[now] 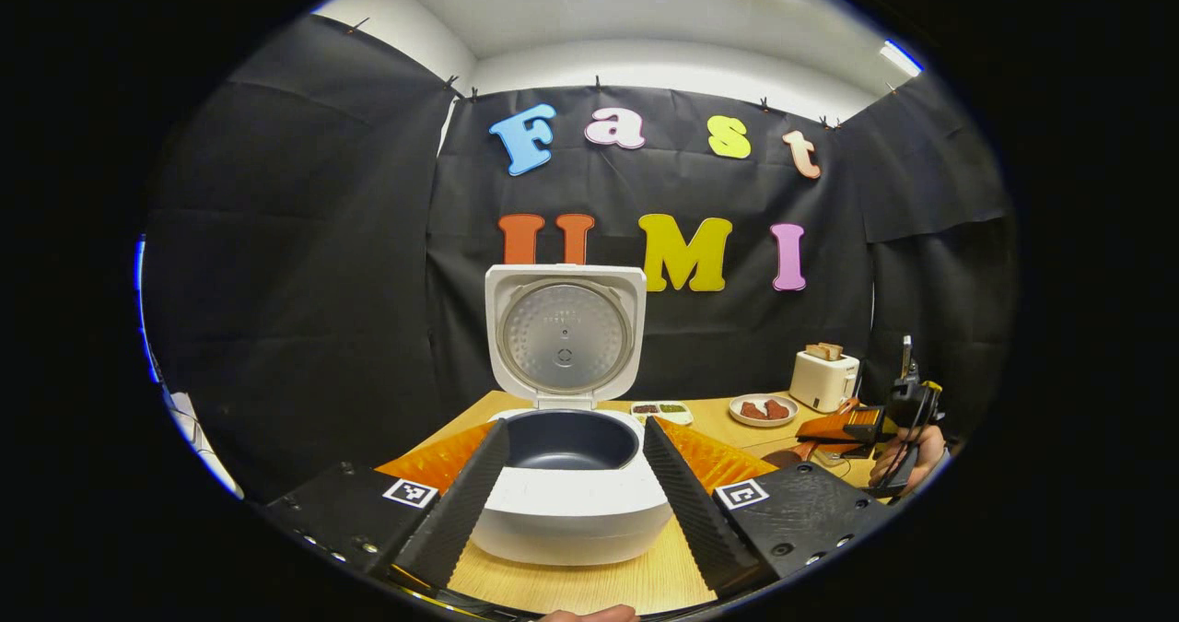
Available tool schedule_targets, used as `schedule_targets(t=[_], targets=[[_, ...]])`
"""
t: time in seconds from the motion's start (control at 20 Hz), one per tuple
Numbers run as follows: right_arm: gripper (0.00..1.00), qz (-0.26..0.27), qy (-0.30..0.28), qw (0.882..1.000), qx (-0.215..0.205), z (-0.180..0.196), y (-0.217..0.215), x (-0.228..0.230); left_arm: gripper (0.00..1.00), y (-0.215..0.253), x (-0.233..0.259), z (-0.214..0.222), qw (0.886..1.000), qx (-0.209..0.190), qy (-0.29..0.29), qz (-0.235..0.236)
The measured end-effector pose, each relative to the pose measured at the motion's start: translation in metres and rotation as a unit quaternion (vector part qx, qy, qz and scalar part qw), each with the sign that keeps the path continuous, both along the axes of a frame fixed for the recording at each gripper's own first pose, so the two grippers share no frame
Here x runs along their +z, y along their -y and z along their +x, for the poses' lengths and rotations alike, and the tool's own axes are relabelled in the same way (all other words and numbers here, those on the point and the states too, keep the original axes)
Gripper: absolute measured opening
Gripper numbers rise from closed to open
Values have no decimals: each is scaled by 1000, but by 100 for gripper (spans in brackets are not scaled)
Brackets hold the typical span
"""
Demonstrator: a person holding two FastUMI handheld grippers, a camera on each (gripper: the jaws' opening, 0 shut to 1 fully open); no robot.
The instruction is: Close the left gripper, press the button to open the rice cooker; take a wooden spoon from the chopstick holder with the right hand, scoop a spoonful of rice and pour it into the rice cooker, then put the wooden spoon back into the chopstick holder.
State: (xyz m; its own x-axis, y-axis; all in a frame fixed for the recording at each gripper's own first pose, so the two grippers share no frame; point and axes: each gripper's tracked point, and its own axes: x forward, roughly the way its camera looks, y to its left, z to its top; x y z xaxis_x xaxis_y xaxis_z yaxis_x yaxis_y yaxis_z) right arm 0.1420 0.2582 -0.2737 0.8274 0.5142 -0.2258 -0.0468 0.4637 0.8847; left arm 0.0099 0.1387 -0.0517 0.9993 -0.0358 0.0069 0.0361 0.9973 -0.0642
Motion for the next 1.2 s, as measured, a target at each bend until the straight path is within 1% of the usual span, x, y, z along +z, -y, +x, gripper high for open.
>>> schedule_targets(t=[0.1, 0.2, 0.35, 0.4, 0.45, 0.5, 0.6, 0.75, 0.95, 1.05, 1.2], targets=[[16, 53, -3, 999, -9, 0, 5, 14, 94, 0, 2, -1, 1000, 0, 4, 5], [16, 119, -10, 993, -10, -2, 7, 30, 94, 2, 4, -3, 1000, 0, 9, 8], [15, 226, -31, 974, -6, -2, 4, 54, 94, 4, 4, -4, 1000, -4, 10, 7], [14, 248, -36, 968, -2, -2, 2, 61, 94, 2, 4, -4, 1000, -3, 9, 8], [14, 258, -39, 965, 1, -1, -2, 65, 94, 0, 4, -5, 1000, -1, 9, 10], [14, 261, -39, 965, 4, 0, -5, 71, 94, -2, 4, -7, 1000, 1, 10, 12], [14, 253, -33, 967, 12, 3, -17, 85, 94, -8, 8, -12, 1000, 4, 16, 13], [14, 223, -4, 974, 30, 10, -42, 113, 94, -16, 10, -20, 1000, 7, 20, 11], [14, 197, 27, 979, 55, 24, -85, 145, 94, -33, 14, -28, 1000, 16, 21, 8], [14, 165, 46, 983, 64, 38, -107, 158, 94, -42, 16, -35, 999, 24, 21, 7], [14, 101, 74, 989, 82, 50, -144, 171, 94, -51, 21, -41, 999, 33, 23, 4]])
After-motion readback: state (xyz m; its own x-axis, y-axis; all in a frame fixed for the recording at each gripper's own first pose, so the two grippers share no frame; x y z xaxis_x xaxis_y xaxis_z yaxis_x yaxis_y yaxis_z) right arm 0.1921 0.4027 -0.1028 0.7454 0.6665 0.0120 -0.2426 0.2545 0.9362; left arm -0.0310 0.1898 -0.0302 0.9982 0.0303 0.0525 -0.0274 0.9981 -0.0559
